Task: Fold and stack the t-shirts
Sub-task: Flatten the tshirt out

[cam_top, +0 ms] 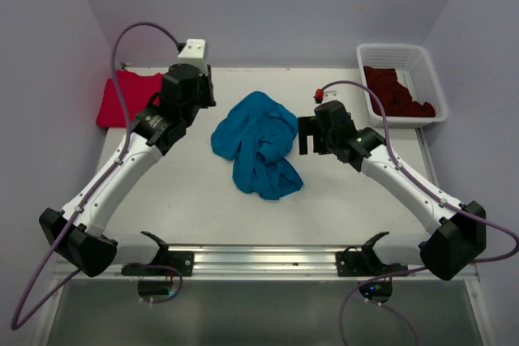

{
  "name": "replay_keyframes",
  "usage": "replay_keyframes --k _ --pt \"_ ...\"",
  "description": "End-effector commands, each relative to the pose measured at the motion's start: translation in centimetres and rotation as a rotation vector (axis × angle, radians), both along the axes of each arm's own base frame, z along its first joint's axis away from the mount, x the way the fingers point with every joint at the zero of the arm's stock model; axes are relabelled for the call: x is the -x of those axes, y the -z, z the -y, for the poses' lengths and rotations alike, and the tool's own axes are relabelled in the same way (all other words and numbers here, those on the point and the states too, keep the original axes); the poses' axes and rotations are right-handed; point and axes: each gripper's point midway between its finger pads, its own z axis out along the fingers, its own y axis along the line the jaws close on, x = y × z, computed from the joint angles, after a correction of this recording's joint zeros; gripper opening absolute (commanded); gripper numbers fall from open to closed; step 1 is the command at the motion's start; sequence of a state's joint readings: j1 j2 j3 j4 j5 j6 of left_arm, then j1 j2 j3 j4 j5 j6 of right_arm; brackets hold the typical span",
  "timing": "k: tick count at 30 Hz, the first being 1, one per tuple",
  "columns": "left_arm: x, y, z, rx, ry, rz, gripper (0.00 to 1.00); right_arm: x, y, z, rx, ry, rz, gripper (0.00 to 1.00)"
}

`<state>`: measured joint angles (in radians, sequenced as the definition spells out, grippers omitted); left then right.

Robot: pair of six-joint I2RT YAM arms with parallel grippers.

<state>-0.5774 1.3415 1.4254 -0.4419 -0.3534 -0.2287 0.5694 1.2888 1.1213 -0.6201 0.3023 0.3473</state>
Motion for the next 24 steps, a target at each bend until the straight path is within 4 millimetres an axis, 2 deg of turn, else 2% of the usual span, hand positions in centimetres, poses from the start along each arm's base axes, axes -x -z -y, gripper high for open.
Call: replay_keyframes --k 1,2,3,4,5,7,8,9,10,11,14,16,19,23,24 --pt "-1.0 7.9 -5.0 -0.018 -0.223 -0.186 0.28 -0.7 -0.4 -0.3 -0.017 0.008 0.03 0.99" --pt "-0.9 8.8 -4.9 -0.036 -0.198 -0.205 0.08 -0.6 -0.3 -0.4 -0.016 0.006 0.029 0.99" --pt "-0.9 9.7 -4.0 -0.046 -0.132 -0.218 0.04 -0.6 -0.2 -0.4 -0.016 0.006 0.027 0.99" --pt "-0.1 11.5 -1.3 -0.019 0.033 -0.267 0.07 -0.6 -0.1 -0.5 -0.017 0.004 0.026 0.99" --pt "0.1 11.8 0.2 -0.036 0.126 -0.261 0.22 -0.7 0.0 -0.4 -0.017 0.007 0.023 0.99" --pt "-0.1 13.5 1.9 -0.103 0.188 -0.295 0.49 -0.7 0.0 -0.5 -0.017 0.006 0.022 0.99" --pt "1.0 14.3 3.9 -0.181 0.259 -0.308 0.72 -0.7 0.1 -0.6 -0.016 0.005 0.019 0.99" --pt "1.3 16.1 5.1 -0.239 0.296 -0.344 0.77 -0.8 0.1 -0.5 -0.016 0.007 0.019 0.99" --pt "1.4 15.8 6.6 -0.262 0.338 -0.334 0.8 -0.7 0.0 -0.5 -0.017 0.007 0.02 0.99" --pt "2.5 16.3 8.3 -0.304 0.405 -0.34 0.83 -0.7 0.0 -0.5 -0.017 0.007 0.021 0.99" --pt "3.6 17.2 11.3 -0.326 0.51 -0.331 0.84 -0.5 -0.2 0.0 -0.005 0.018 0.026 0.99" --pt "3.9 17.4 12.2 -0.358 0.564 -0.315 0.84 -0.4 -0.4 0.6 0.009 0.041 0.036 0.99" --pt "4.5 18.2 12.7 -0.404 0.596 -0.315 0.84 -0.3 -0.9 1.8 0.031 0.097 0.059 0.99" --pt "4.7 19.4 13.0 -0.444 0.63 -0.307 0.84 -0.2 -1.1 2.1 0.028 0.117 0.069 0.99" --pt "4.7 20.2 13.0 -0.458 0.634 -0.32 0.84 -0.3 -1.1 2.1 0.026 0.12 0.069 0.99"
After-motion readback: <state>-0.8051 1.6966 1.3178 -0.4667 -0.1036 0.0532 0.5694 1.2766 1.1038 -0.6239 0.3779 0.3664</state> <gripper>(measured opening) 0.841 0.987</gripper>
